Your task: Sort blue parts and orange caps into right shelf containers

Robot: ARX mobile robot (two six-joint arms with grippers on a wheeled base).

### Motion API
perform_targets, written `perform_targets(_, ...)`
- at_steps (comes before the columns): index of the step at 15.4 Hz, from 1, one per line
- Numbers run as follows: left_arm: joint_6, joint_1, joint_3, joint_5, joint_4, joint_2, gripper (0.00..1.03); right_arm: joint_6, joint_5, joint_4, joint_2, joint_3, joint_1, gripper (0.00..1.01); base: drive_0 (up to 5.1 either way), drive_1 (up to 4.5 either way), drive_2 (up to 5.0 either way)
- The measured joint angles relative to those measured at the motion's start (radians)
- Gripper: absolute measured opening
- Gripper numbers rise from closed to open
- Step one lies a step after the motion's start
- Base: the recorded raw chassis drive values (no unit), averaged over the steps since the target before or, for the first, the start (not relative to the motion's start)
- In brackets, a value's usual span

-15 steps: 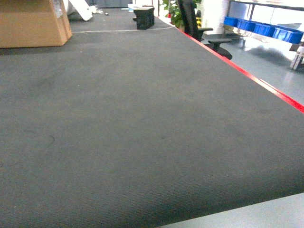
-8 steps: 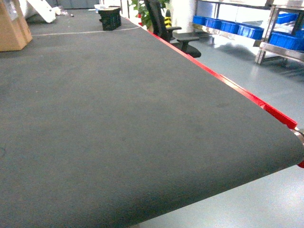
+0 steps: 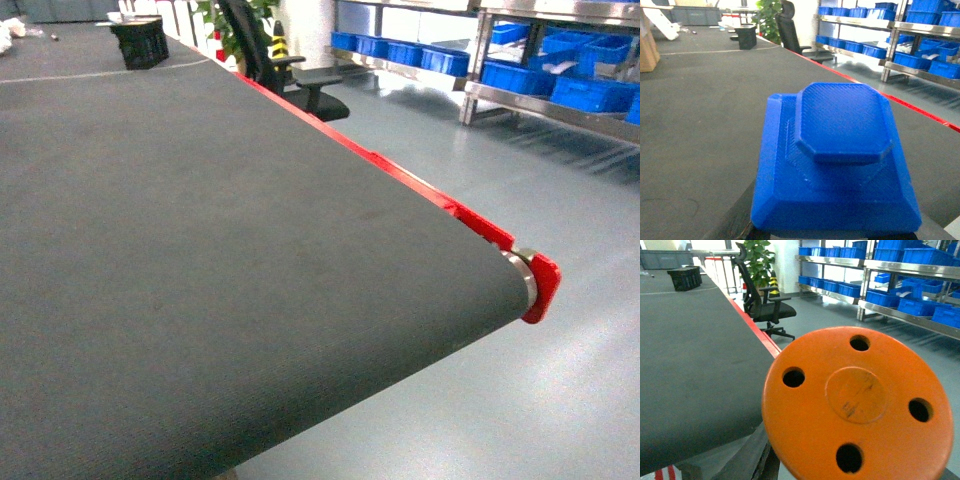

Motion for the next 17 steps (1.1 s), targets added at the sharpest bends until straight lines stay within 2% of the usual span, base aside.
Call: perform_targets(17,0.0,0.0,0.0,0.0,0.0,0.0,0.42,0.0,0.0,0.0,0.0,0.0,0.0,0.45,-1.5,-1.53,-1.5)
